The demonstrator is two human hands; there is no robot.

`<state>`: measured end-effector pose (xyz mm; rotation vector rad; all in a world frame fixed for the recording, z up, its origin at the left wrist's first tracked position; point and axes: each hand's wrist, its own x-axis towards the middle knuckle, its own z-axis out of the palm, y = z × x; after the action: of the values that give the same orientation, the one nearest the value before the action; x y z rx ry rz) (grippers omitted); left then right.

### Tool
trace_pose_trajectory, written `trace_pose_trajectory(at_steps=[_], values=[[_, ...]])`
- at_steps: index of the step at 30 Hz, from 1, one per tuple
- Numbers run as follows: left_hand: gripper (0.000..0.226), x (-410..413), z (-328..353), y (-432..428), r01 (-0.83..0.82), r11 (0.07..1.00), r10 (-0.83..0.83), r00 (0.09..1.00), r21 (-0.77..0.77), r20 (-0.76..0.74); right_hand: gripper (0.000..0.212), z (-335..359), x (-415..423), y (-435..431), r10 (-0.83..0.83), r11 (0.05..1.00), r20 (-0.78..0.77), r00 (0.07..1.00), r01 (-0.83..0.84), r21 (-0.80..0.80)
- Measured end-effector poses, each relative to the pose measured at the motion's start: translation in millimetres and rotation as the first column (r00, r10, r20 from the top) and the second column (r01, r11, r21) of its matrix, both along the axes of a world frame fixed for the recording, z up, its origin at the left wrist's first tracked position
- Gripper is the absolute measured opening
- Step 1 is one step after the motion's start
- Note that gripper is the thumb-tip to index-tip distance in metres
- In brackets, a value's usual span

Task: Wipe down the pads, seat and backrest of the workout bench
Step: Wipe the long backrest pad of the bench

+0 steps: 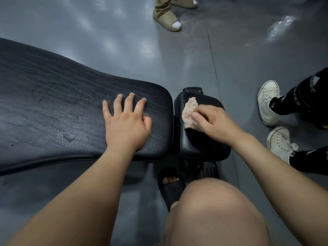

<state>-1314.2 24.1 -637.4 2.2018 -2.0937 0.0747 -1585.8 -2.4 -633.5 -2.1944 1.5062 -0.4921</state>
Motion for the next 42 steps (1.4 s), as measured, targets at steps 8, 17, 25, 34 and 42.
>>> trace_pose_trajectory(at_steps=[8,17,25,34,42], values=[[0.055,0,-1,0,-0.002,1.000,0.002,1.000,-0.008,0.011,0.042,-36,13,-25,-0.108,0.991,-0.113,0.988,0.098,-0.090],[0.055,0,-2,0,-0.004,1.000,0.004,1.000,-0.004,0.007,0.058,-38,26,3,0.023,0.999,-0.205,0.978,-0.013,0.047],[0.056,1,-1,0,-0.003,1.000,0.003,1.000,0.004,0.006,0.058,-31,52,-24,-0.048,0.995,-0.331,0.942,0.073,0.065],[0.056,3,-2,0,0.002,1.000,-0.002,1.000,0.003,-0.004,0.059,-32,53,11,-0.079,0.993,-0.301,0.950,0.101,0.059],[0.056,2,-1,0,-0.006,1.000,0.006,1.000,0.009,0.006,0.060,-29,47,-39,-0.079,0.981,-0.347,0.935,0.135,0.139]])
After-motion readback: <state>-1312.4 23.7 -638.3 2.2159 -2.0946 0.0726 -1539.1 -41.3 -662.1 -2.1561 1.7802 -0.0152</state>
